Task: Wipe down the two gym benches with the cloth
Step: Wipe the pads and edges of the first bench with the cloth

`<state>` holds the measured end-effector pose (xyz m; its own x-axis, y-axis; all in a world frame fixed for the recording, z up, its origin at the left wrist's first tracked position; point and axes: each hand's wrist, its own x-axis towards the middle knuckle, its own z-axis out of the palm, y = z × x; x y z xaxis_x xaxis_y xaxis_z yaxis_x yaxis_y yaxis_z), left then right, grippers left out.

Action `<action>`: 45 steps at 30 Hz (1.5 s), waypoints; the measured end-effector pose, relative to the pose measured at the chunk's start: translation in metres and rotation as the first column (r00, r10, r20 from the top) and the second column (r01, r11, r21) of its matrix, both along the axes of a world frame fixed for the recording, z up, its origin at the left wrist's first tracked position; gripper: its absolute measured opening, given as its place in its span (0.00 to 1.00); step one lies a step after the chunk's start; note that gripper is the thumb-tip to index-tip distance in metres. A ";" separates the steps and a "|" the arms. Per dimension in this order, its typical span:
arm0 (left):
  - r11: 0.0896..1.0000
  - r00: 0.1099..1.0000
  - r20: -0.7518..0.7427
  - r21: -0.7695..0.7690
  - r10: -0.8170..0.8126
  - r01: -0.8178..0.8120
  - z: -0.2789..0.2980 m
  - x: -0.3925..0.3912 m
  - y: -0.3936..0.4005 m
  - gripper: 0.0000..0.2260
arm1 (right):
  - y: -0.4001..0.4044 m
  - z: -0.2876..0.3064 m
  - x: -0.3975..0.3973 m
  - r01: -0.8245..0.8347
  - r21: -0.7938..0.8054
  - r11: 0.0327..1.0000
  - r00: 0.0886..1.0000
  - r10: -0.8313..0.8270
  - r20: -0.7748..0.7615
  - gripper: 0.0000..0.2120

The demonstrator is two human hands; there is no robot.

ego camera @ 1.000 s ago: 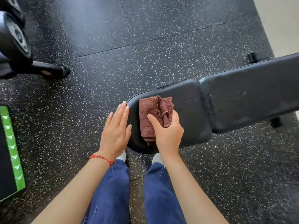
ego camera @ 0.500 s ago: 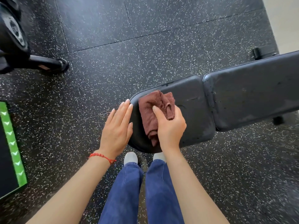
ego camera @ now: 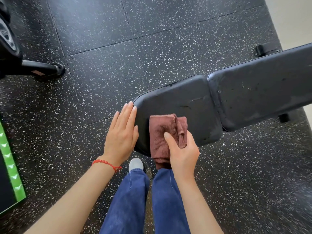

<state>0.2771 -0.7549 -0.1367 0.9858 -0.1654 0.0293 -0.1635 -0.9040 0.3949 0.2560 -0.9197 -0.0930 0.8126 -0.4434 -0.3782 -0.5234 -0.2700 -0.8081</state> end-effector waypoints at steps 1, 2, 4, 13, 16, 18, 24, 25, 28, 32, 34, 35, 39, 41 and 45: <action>1.000 1.000 -0.001 -0.001 -0.001 0.001 0.001 0.001 -0.002 0.22 | -0.002 0.000 -0.008 0.016 -0.001 1.000 1.000 -0.016 -0.010 0.13; 1.000 1.000 -0.002 -0.001 -0.009 0.009 0.002 0.001 -0.005 0.22 | -0.002 0.000 -0.012 0.030 -0.004 1.000 0.999 -0.030 -0.015 0.14; 0.999 0.999 0.002 0.016 -0.045 0.045 0.005 0.002 -0.014 0.22 | -0.002 -0.003 -0.007 0.039 -0.005 0.999 0.999 -0.039 -0.005 0.16; 0.957 0.982 0.007 0.222 0.188 -0.185 0.002 0.012 -0.055 0.23 | -0.017 -0.023 0.089 -0.066 -0.099 0.993 0.984 0.082 0.160 0.12; 0.950 0.977 0.022 0.231 0.211 -0.210 0.000 0.012 -0.056 0.24 | -0.022 -0.024 0.097 -0.113 -0.089 0.990 0.977 0.127 0.169 0.12; 0.950 0.977 0.030 0.227 0.212 -0.213 0.001 0.011 -0.055 0.24 | -0.028 -0.020 0.079 -0.138 -0.049 0.989 0.978 0.144 0.153 0.12; 0.942 0.973 0.032 0.247 0.228 -0.228 0.001 0.011 -0.057 0.23 | -0.053 -0.017 0.018 -0.186 -0.009 0.982 0.981 0.187 0.052 0.17; 0.941 0.973 0.034 0.247 0.230 -0.231 0.001 0.011 -0.058 0.23 | -0.055 -0.017 0.014 -0.195 -0.019 0.981 0.980 0.196 0.046 0.18; 0.940 0.971 0.046 0.245 0.235 -0.239 0.002 0.012 -0.058 0.23 | -0.055 -0.022 0.026 -0.182 -0.004 0.983 0.982 0.182 0.047 0.19; 0.939 0.972 0.063 0.251 0.228 -0.236 0.002 0.013 -0.058 0.23 | -0.051 -0.029 0.062 -0.222 -0.019 0.975 0.967 0.222 0.128 0.17; 0.939 0.971 0.071 0.250 0.227 -0.238 0.003 0.013 -0.058 0.23 | -0.049 -0.034 0.083 -0.204 -0.028 0.979 0.964 0.206 0.167 0.16; 0.939 0.971 0.076 0.248 0.228 -0.240 0.003 0.013 -0.058 0.23 | -0.048 -0.036 0.095 -0.191 -0.035 0.981 0.963 0.194 0.184 0.16; 0.939 0.970 0.082 0.244 0.230 -0.244 0.003 0.014 -0.058 0.23 | -0.045 -0.040 0.125 -0.196 -0.065 0.979 0.959 0.205 0.196 0.15; 0.939 0.971 0.075 0.245 0.228 -0.240 0.002 0.014 -0.058 0.23 | -0.049 -0.037 0.115 -0.217 -0.062 0.974 0.956 0.225 0.188 0.14; 0.937 0.970 0.068 0.253 0.232 -0.241 0.003 0.013 -0.058 0.23 | -0.072 -0.032 0.072 -0.222 -0.050 0.974 0.966 0.227 0.125 0.15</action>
<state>0.2900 -0.8124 -0.1337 0.9964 0.0656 0.0530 0.0576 -0.9883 0.1410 0.3276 -0.9914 -0.1246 0.9338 -0.2550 -0.2510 -0.3379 -0.3980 -0.8529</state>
